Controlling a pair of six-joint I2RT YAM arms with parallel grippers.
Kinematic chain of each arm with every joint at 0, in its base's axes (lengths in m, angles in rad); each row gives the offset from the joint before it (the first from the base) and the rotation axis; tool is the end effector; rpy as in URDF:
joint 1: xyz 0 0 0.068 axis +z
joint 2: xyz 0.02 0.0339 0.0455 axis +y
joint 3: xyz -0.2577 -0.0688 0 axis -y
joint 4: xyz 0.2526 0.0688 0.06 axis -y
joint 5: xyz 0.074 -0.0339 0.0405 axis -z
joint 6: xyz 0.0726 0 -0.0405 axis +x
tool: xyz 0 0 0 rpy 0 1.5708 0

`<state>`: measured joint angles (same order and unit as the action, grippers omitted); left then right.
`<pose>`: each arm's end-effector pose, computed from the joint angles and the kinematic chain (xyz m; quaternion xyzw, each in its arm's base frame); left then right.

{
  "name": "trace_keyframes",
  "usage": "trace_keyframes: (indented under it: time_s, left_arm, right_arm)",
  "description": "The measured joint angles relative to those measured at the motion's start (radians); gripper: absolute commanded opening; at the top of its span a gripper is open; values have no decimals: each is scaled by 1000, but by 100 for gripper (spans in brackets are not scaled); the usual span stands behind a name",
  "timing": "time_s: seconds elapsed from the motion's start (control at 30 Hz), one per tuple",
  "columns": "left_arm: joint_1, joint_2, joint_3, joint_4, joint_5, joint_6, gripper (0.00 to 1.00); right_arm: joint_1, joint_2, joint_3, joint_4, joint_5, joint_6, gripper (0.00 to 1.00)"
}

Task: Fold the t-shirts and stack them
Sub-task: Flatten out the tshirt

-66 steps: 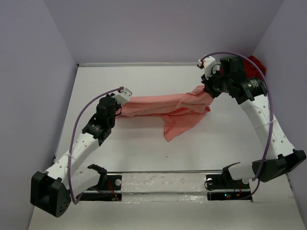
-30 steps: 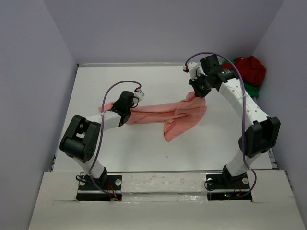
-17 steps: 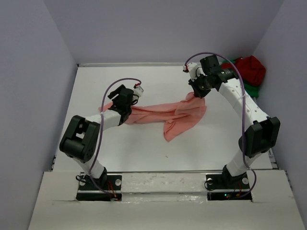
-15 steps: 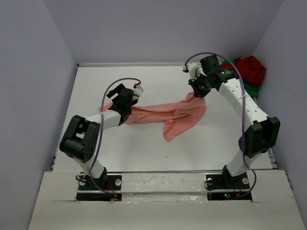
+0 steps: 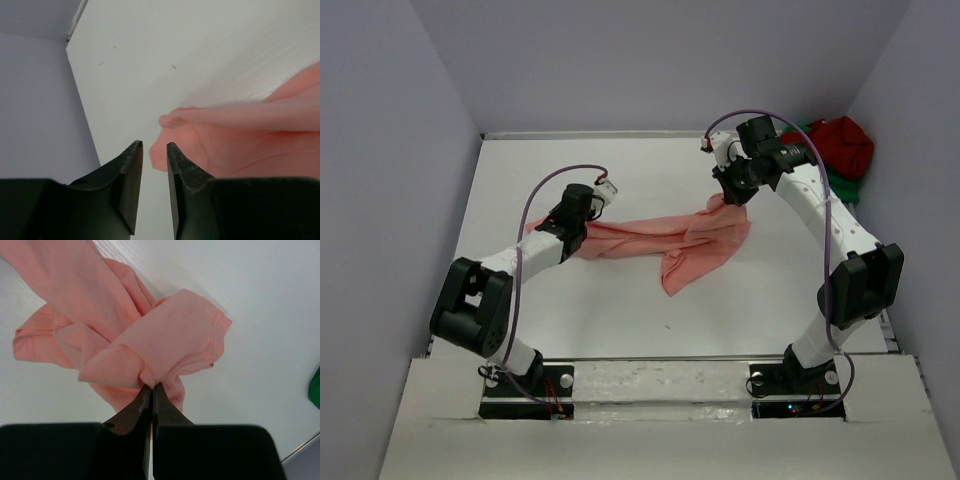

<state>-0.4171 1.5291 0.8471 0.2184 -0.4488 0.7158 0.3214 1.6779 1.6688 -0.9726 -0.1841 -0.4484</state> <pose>0.3491 -0.1202 0.1960 0.3463 0.7626 0.2634 0.4787 0.3577 0.1331 0.3066 -0.3825 0.8731 0.0694 0.2941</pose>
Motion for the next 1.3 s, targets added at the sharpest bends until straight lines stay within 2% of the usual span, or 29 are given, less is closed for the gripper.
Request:
trace_keyframes:
  time_s: [0.17,0.3,0.43,0.87,1.07,1.3]
  left_arm:
    - [6,-56,6,-137,122,-61,36]
    - [14,-70,4,-182,188,-72,36]
    - [31,-52,4,-224,240,-77,26]
    - [68,72,18,-274,304,-81,20]
    - [72,73,21,-278,309,-80,22]
    - [72,52,22,-307,309,-85,35]
  right_arm:
    - [0,0,0,0,0,0,0]
    - [0,0,0,0,0,0,0]
    - [0,0,0,0,0,0,0]
    - [0,0,-11,-2,12,0,0]
    - [0,0,-11,-3,12,0,0]
    - [0,0,-11,-6,12,0,0]
